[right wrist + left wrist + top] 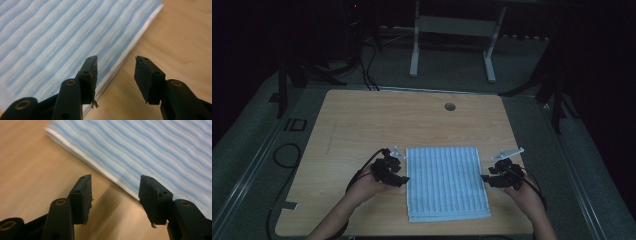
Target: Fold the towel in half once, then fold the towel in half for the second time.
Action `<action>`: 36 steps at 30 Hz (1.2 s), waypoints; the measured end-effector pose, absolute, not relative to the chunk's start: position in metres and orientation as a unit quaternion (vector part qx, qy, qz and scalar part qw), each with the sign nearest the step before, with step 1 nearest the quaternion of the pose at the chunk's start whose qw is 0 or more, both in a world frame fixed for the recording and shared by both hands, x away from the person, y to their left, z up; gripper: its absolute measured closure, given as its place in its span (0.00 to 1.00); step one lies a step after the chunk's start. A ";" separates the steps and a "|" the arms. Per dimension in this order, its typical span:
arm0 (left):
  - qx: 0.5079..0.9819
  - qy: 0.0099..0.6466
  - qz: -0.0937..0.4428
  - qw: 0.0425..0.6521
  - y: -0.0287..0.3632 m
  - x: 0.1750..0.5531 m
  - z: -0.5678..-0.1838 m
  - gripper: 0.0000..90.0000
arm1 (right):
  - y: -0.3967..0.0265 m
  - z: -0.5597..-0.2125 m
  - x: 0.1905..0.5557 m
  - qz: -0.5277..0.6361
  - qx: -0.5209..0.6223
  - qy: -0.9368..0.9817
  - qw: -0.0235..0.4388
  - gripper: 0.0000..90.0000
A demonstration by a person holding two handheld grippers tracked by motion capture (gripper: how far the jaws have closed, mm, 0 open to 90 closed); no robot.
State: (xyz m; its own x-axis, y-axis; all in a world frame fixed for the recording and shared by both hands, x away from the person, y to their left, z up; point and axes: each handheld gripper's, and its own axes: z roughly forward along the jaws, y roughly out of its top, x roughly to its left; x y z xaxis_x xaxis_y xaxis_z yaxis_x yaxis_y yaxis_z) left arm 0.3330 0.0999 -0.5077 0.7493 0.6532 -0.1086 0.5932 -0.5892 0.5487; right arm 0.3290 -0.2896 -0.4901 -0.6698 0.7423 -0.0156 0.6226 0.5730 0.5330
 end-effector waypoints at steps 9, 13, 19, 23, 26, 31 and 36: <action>0.873 0.388 0.074 0.285 0.101 0.375 -0.503 0.47 | -0.279 -0.473 0.376 0.245 0.393 0.877 0.126 0.57; 0.866 0.399 0.076 0.291 0.097 0.393 -0.503 0.46 | -0.277 -0.468 0.397 0.245 0.398 0.876 0.123 0.56; 0.863 0.408 0.076 0.290 0.090 0.412 -0.506 0.44 | -0.274 -0.474 0.426 0.242 0.417 0.870 0.107 0.56; 0.862 0.410 0.068 0.290 0.085 0.421 -0.508 0.44 | -0.273 -0.483 0.439 0.235 0.430 0.866 0.096 0.56; 0.860 0.413 0.063 0.292 0.084 0.426 -0.510 0.44 | -0.272 -0.491 0.447 0.237 0.440 0.861 0.090 0.58; 0.861 0.419 0.065 0.280 0.085 0.433 -0.517 0.44 | -0.269 -0.503 0.459 0.225 0.456 0.858 0.079 0.62; 0.860 0.426 0.046 0.276 0.086 0.438 -0.527 0.50 | -0.263 -0.515 0.465 0.198 0.459 0.863 0.073 0.65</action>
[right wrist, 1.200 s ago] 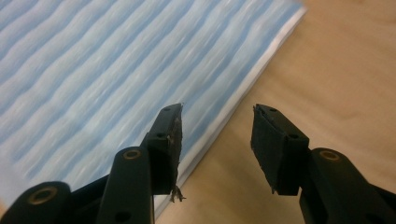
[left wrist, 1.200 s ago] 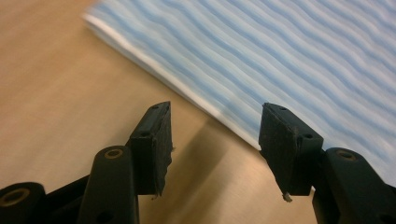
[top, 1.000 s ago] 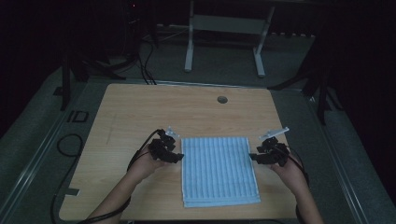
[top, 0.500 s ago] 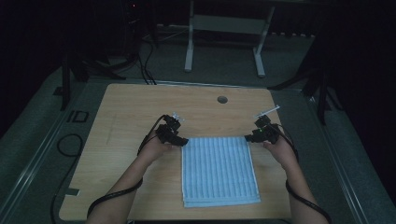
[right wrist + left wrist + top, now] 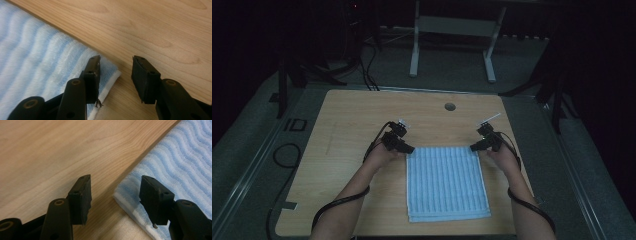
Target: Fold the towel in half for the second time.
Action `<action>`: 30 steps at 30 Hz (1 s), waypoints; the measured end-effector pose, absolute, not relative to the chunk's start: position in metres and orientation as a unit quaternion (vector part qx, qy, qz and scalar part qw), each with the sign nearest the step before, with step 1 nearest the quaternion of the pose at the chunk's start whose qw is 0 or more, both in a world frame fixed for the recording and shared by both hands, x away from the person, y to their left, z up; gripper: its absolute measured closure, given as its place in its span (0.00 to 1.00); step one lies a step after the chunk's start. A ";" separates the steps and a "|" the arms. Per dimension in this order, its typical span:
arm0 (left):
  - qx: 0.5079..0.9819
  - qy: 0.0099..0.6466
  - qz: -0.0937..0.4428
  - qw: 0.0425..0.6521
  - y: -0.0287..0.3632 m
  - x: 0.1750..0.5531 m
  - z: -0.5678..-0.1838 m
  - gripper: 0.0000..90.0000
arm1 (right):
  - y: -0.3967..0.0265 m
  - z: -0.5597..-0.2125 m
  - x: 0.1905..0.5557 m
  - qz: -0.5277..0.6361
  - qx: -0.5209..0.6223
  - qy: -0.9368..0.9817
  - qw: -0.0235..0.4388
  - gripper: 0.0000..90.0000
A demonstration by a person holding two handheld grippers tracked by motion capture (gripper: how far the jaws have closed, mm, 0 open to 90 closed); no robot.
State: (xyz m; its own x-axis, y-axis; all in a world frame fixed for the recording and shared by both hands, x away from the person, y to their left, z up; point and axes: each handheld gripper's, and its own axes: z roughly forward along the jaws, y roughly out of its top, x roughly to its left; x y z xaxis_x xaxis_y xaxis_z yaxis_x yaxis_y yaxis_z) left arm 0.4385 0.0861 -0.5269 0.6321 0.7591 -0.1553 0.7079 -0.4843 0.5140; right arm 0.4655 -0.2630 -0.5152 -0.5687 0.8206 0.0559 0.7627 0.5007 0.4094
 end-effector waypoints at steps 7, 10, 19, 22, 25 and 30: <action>0.868 0.416 0.044 0.269 0.083 0.438 -0.533 0.64 | -0.256 -0.522 0.469 0.182 0.457 0.868 0.060 0.78; 0.873 0.403 0.039 0.272 0.080 0.436 -0.534 0.77 | -0.253 -0.522 0.467 0.179 0.450 0.873 0.058 0.89; 0.857 0.414 0.049 0.303 0.085 0.439 -0.524 0.96 | -0.254 -0.511 0.470 0.198 0.457 0.864 0.076 0.97; 0.853 0.416 0.072 0.307 0.086 0.443 -0.508 0.96 | -0.254 -0.494 0.472 0.216 0.454 0.860 0.088 0.97; 0.851 0.413 0.088 0.312 0.088 0.445 -0.489 0.96 | -0.250 -0.479 0.472 0.220 0.444 0.862 0.102 0.97; 0.849 0.404 0.115 0.322 0.094 0.440 -0.462 0.96 | -0.245 -0.451 0.467 0.237 0.427 0.863 0.127 0.97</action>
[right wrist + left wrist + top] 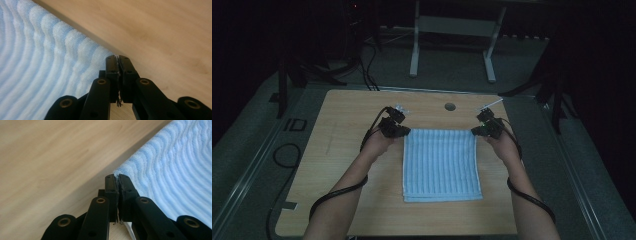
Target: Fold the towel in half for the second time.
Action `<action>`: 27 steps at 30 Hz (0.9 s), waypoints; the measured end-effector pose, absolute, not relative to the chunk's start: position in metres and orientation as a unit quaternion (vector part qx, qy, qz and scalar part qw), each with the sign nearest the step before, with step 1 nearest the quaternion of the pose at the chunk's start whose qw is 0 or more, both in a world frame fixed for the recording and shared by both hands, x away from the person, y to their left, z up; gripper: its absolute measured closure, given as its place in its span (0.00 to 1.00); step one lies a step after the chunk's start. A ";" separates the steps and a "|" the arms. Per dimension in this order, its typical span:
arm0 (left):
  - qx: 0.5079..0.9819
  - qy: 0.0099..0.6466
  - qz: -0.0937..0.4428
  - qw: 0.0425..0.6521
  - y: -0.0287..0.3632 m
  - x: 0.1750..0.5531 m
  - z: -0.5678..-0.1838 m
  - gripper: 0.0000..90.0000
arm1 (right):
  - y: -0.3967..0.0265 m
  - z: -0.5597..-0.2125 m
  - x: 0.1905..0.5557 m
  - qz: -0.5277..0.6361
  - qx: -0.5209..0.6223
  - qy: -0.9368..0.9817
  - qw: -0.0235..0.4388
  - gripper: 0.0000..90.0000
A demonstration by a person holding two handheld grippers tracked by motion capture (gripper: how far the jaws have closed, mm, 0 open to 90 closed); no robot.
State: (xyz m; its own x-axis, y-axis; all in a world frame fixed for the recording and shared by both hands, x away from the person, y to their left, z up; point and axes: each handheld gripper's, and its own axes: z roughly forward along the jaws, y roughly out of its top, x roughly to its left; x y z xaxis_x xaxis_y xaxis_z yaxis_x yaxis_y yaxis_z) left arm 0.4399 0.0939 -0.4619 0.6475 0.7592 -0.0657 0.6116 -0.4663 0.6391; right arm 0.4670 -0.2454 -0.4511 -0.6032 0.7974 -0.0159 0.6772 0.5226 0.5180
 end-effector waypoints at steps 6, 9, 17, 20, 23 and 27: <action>0.840 0.395 0.133 0.348 0.102 0.421 -0.437 0.96 | -0.247 -0.422 0.450 0.279 0.407 0.857 0.147 0.97; 0.844 0.381 0.141 0.351 0.100 0.407 -0.430 0.96 | -0.248 -0.412 0.434 0.298 0.397 0.853 0.158 0.96; 0.843 0.344 0.145 0.388 0.106 0.355 -0.431 0.96 | -0.259 -0.408 0.378 0.335 0.363 0.851 0.179 0.96; 0.846 0.336 0.134 0.391 0.109 0.337 -0.440 0.96 | -0.264 -0.415 0.355 0.343 0.355 0.851 0.179 0.96; 0.850 0.326 0.123 0.394 0.110 0.321 -0.450 0.96 | -0.267 -0.424 0.335 0.341 0.348 0.855 0.178 0.96; 0.861 0.314 0.108 0.385 0.109 0.305 -0.465 0.96 | -0.272 -0.442 0.315 0.339 0.346 0.859 0.164 0.96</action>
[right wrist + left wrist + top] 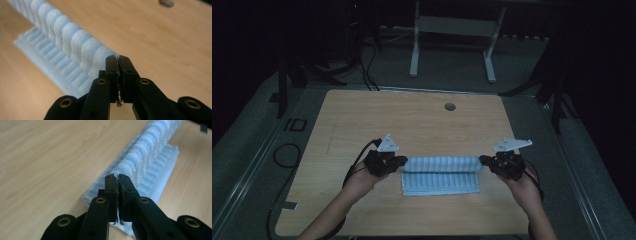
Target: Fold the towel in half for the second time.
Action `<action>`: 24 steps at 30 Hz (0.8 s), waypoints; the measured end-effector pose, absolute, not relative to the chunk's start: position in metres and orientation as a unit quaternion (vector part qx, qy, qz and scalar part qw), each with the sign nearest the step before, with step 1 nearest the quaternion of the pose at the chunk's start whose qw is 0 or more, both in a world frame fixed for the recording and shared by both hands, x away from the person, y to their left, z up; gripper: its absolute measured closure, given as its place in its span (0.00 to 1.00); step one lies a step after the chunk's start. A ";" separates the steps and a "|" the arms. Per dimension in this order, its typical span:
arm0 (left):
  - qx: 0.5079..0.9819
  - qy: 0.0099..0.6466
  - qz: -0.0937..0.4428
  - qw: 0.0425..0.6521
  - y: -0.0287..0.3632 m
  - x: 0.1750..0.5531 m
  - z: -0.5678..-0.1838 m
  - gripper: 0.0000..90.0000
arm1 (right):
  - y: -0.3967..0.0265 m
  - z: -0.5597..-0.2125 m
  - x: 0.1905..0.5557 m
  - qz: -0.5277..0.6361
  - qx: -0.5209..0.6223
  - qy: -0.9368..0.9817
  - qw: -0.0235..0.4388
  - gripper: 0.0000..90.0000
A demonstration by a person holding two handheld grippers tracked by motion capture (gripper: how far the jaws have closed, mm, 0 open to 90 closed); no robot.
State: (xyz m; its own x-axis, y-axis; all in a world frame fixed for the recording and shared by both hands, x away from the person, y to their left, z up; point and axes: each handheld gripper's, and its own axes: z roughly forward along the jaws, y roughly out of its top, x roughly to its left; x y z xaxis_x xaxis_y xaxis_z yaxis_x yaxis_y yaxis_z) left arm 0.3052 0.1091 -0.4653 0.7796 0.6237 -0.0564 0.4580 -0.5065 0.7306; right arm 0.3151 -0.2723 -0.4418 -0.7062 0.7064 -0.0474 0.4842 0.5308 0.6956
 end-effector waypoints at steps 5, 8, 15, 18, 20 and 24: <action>0.875 0.300 0.092 0.369 0.102 0.288 -0.484 0.96 | -0.276 -0.467 0.296 0.328 0.349 0.866 0.145 0.96; 0.882 0.295 0.081 0.359 0.096 0.278 -0.498 0.96 | -0.279 -0.481 0.289 0.316 0.350 0.871 0.135 0.96; 0.894 0.295 0.051 0.334 0.095 0.264 -0.520 0.84 | -0.285 -0.500 0.276 0.302 0.363 0.876 0.098 0.78; 0.891 0.303 0.069 0.332 0.100 0.266 -0.510 0.63 | -0.287 -0.487 0.271 0.318 0.355 0.872 0.110 0.76; 0.885 0.308 0.066 0.344 0.102 0.270 -0.503 0.54 | -0.285 -0.477 0.274 0.320 0.349 0.872 0.122 0.76; 0.876 0.311 0.062 0.364 0.096 0.280 -0.498 0.48 | -0.274 -0.475 0.289 0.315 0.339 0.877 0.129 0.72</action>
